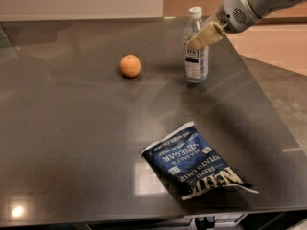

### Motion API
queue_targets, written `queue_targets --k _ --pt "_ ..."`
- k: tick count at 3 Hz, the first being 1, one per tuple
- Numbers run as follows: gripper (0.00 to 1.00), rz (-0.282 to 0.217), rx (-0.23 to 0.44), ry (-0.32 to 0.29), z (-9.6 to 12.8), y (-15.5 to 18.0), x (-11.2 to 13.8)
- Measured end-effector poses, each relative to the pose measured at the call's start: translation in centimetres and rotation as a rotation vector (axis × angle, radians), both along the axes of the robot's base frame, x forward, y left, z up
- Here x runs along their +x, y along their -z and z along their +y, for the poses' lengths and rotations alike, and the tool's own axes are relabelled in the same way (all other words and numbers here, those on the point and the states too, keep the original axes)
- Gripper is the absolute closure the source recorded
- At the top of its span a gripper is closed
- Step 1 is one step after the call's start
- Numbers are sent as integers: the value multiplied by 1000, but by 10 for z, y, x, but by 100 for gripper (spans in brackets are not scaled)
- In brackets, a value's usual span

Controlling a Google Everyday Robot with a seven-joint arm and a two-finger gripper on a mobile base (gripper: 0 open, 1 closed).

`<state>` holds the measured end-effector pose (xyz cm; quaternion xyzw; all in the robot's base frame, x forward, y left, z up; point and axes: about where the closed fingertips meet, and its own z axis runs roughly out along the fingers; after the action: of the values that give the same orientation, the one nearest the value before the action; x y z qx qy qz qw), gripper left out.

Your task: Knock blue plastic bottle over

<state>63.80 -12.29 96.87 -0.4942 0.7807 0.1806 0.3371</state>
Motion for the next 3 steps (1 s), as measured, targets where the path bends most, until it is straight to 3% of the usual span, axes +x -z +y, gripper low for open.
queue_targets --k 2,3 --pt "100 106 -298 -147 -1 15 -44" --pt "83 121 -404 -221 7 21 -59"
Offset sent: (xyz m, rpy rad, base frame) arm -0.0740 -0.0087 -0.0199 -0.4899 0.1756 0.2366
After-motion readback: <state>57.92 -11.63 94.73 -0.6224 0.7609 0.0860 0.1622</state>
